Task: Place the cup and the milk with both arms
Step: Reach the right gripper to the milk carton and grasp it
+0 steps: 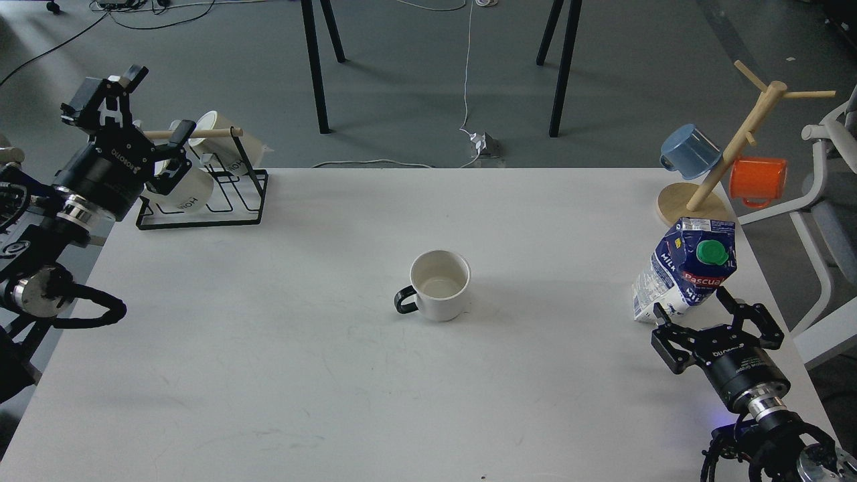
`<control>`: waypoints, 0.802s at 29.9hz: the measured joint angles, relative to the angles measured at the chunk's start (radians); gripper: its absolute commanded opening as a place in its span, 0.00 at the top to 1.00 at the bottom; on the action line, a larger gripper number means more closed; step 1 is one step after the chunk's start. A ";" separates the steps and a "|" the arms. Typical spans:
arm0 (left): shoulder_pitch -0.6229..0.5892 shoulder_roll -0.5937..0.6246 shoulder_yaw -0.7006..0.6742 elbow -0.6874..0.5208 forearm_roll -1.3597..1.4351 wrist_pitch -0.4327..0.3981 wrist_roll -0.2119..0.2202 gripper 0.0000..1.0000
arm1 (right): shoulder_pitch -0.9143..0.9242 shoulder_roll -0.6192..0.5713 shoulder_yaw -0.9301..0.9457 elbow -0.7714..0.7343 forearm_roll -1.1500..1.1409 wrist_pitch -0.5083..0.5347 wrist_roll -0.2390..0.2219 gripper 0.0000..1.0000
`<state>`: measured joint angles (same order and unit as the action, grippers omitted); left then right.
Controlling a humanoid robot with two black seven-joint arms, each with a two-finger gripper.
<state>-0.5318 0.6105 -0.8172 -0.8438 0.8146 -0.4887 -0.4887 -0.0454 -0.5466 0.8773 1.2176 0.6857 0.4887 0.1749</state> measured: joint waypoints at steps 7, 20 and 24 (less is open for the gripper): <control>0.011 -0.001 0.001 0.000 0.000 0.000 0.000 0.01 | 0.025 0.010 0.001 -0.002 0.000 0.000 0.002 0.01; 0.025 0.000 0.001 0.003 0.000 0.000 0.000 0.01 | 0.044 0.047 0.049 -0.010 0.006 0.000 0.006 0.17; 0.027 0.000 0.001 0.008 0.000 0.000 0.000 0.01 | 0.043 0.048 0.052 -0.010 0.006 0.000 0.006 0.57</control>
<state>-0.5048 0.6106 -0.8160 -0.8359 0.8151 -0.4887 -0.4887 -0.0026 -0.4981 0.9294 1.2072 0.6918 0.4887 0.1811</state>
